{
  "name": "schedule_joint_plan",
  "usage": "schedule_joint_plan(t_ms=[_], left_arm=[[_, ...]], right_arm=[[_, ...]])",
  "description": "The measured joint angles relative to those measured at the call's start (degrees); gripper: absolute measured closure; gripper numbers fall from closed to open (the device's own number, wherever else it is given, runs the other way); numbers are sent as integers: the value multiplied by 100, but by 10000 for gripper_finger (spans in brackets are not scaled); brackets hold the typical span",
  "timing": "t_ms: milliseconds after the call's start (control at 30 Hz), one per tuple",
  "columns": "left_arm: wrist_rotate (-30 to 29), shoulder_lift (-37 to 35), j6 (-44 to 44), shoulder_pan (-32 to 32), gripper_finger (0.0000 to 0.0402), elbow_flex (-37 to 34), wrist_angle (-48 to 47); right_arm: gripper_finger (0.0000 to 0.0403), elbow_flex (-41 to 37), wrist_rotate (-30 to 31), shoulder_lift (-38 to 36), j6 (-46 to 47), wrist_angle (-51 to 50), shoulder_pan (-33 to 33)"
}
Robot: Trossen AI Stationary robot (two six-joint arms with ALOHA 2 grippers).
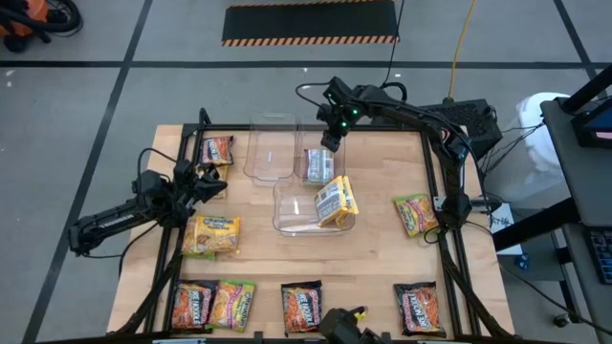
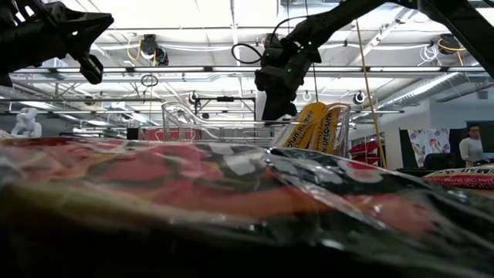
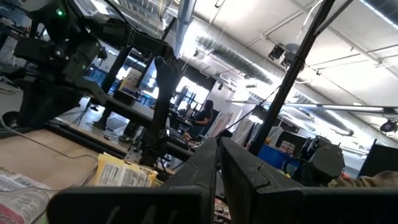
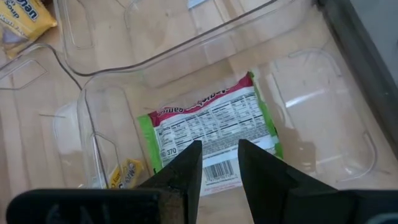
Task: Sort Maruchan noodles
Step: Put the green noodle pack into the top right transparent bin
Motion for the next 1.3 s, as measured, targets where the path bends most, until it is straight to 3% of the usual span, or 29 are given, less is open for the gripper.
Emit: schedule_joint_plan(t_ms=[367,567,767,1033,1300], left_arm=[[1,-1,-14,0,376,0,3],[2,1,-22,0,376,0,16],[5,-1,-22,0,376,1,21],[7,1,-20,0,376,0,22],[7,-1,-20,0,376,1,23]], right_arm=[[303,0,44,0,-218,-59,124],[303,-11,1014,-201,-667,-433,120],[303,-11,1652,-930,-1120,-1856,132],[303,-13,1683,-2134,-896,-3822,407],[303,-1050,1681,-3236,52,-3859,940]])
